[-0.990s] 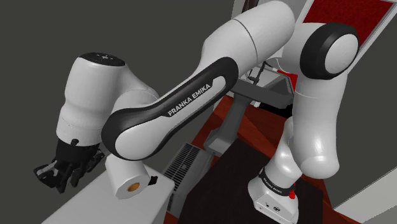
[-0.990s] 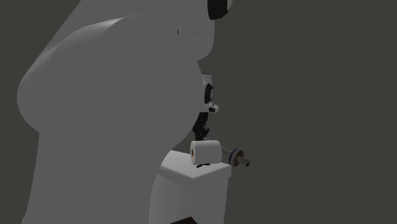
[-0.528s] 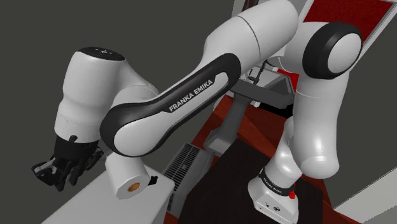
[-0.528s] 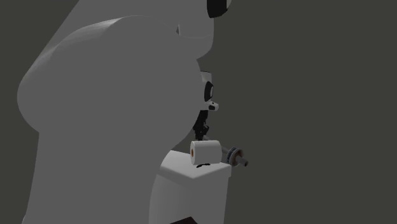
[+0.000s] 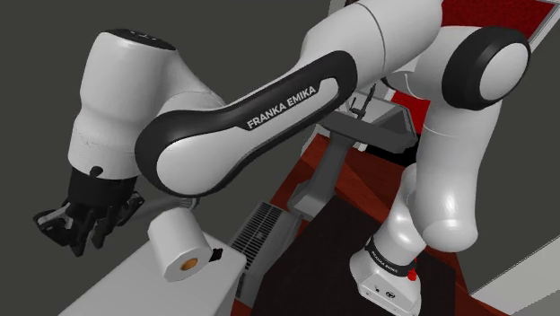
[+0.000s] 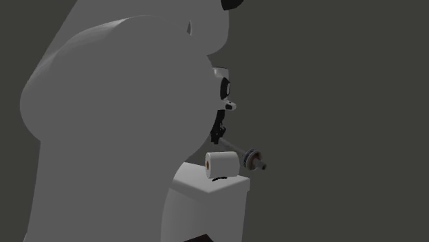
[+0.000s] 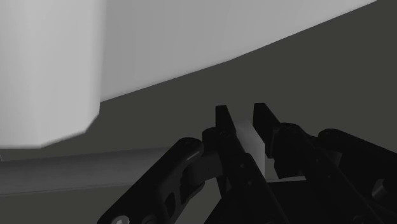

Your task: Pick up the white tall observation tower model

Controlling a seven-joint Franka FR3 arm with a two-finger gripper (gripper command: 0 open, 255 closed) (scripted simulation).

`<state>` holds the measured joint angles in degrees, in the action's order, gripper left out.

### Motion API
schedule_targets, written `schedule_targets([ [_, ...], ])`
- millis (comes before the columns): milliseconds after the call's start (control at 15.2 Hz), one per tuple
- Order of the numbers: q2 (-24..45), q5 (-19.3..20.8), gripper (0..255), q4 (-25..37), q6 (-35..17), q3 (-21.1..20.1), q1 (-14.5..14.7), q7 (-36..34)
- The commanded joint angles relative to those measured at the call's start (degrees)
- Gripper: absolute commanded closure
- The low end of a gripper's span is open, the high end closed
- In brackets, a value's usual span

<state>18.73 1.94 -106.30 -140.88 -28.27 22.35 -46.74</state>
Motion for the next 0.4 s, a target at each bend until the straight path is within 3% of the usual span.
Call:
schedule_targets([
  [0,-0.69,-0.40,255,0.88,1.50,-0.20,-0.21,0.20],
  [330,-1.71,-0.95,255,2.08,3.62,-0.46,-0.43,0.36],
])
